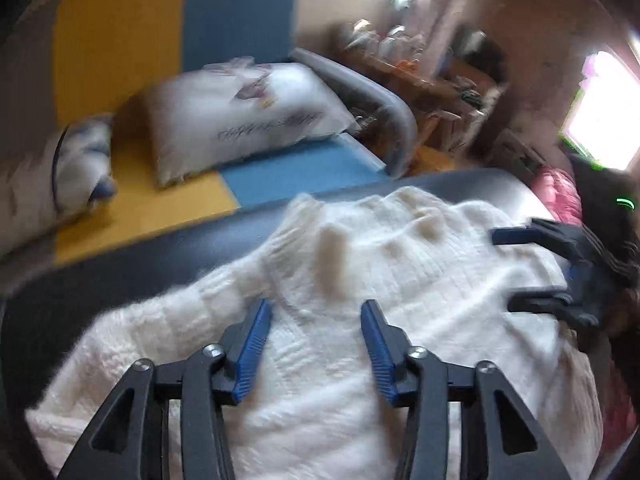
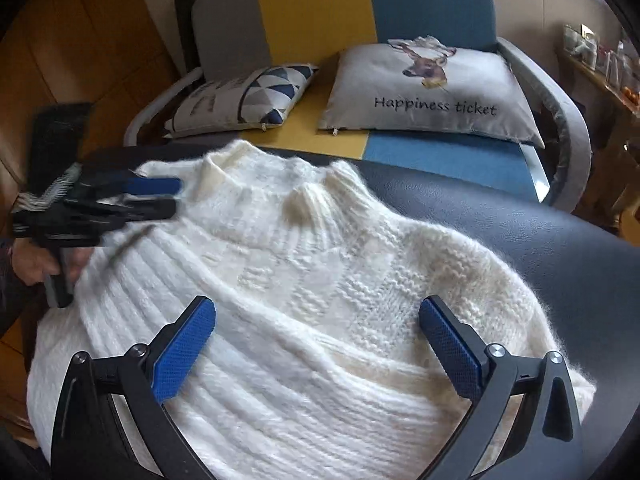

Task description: Fold clothes

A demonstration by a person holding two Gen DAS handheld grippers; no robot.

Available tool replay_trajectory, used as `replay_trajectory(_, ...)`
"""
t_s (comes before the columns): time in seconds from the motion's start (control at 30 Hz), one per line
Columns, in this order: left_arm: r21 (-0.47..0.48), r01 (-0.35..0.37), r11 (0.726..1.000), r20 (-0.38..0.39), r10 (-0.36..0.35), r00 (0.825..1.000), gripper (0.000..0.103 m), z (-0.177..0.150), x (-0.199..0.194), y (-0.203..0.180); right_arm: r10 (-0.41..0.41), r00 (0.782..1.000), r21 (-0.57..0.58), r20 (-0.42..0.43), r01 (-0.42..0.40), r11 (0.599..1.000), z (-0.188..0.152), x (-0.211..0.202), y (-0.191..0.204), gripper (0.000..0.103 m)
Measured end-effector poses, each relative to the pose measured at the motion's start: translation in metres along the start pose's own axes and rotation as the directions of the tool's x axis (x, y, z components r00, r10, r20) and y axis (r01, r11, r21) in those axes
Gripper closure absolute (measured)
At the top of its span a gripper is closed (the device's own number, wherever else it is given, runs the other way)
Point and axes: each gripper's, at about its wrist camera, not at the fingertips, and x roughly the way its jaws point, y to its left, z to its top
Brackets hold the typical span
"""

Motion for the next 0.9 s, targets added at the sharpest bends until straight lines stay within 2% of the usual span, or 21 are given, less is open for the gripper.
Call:
replay_trajectory(0.07,-0.078,-0.026,0.997,0.02,0.028,0.999,0.063,0.002,-0.003,0.01,-0.035,0.999,-0.029,-0.027,0.034,0.999,-0.004,0.009,0.004,0.0)
replay_trajectory(0.13,-0.105,-0.04,0.994,0.027,0.043,0.999,0.061,-0.001,-0.009,0.011,-0.053,0.998,-0.066,-0.012,0.053,0.996,-0.008,0.008,0.008,0.0)
replay_trajectory(0.2,-0.104,-0.067,0.992,0.023,0.069,0.997,0.054,-0.01,-0.022,0.006,-0.064,0.998,-0.021,-0.024,0.064,0.998,-0.005,0.002,0.005,0.0)
replay_trajectory(0.23,-0.101,-0.088,0.991,0.02,0.09,0.996,0.054,-0.018,-0.029,0.003,-0.091,0.996,-0.002,-0.02,0.091,0.996,-0.005,-0.006,0.008,0.0)
replay_trajectory(0.37,-0.085,-0.173,0.981,0.011,0.175,0.985,0.054,-0.052,-0.058,-0.006,-0.064,0.997,-0.044,0.044,0.066,0.997,-0.018,-0.046,0.044,0.0)
replay_trajectory(0.43,-0.077,-0.215,0.974,0.006,0.216,0.976,0.054,-0.069,-0.073,-0.01,-0.052,0.998,-0.069,0.018,0.053,0.996,-0.033,-0.053,0.066,0.0)
replay_trajectory(0.53,-0.089,-0.275,0.957,-0.011,0.275,0.961,0.051,-0.095,-0.088,-0.011,-0.156,0.987,-0.055,-0.047,0.154,0.987,-0.057,-0.041,0.081,0.0)
replay_trajectory(0.6,-0.152,-0.241,0.959,0.025,0.248,0.969,0.051,-0.104,-0.092,-0.002,-0.223,0.971,-0.03,-0.085,0.221,0.975,-0.071,-0.03,0.083,0.0)
replay_trajectory(0.63,-0.156,-0.239,0.958,0.028,0.246,0.969,0.051,-0.106,-0.094,-0.002,-0.271,0.959,-0.045,-0.079,0.268,0.962,-0.077,-0.024,0.084,0.0)
replay_trajectory(0.7,-0.19,-0.205,0.96,0.038,0.216,0.976,0.052,-0.109,-0.108,-0.005,-0.313,0.948,-0.085,-0.057,0.308,0.948,-0.081,-0.025,0.093,0.0)
replay_trajectory(0.77,-0.205,-0.126,0.971,0.064,0.142,0.988,0.052,-0.12,-0.129,-0.011,-0.308,0.949,-0.064,-0.063,0.304,0.951,-0.082,-0.037,0.1,0.0)
replay_trajectory(0.8,-0.203,-0.099,0.974,0.075,0.117,0.99,0.052,-0.129,-0.139,-0.016,-0.279,0.959,-0.048,-0.042,0.277,0.96,-0.086,-0.048,0.104,0.0)
replay_trajectory(0.9,-0.192,-0.08,0.978,0.078,0.097,0.992,0.052,-0.163,-0.16,-0.029,-0.19,0.982,-0.006,-0.005,0.19,0.982,-0.112,-0.076,0.117,0.0)
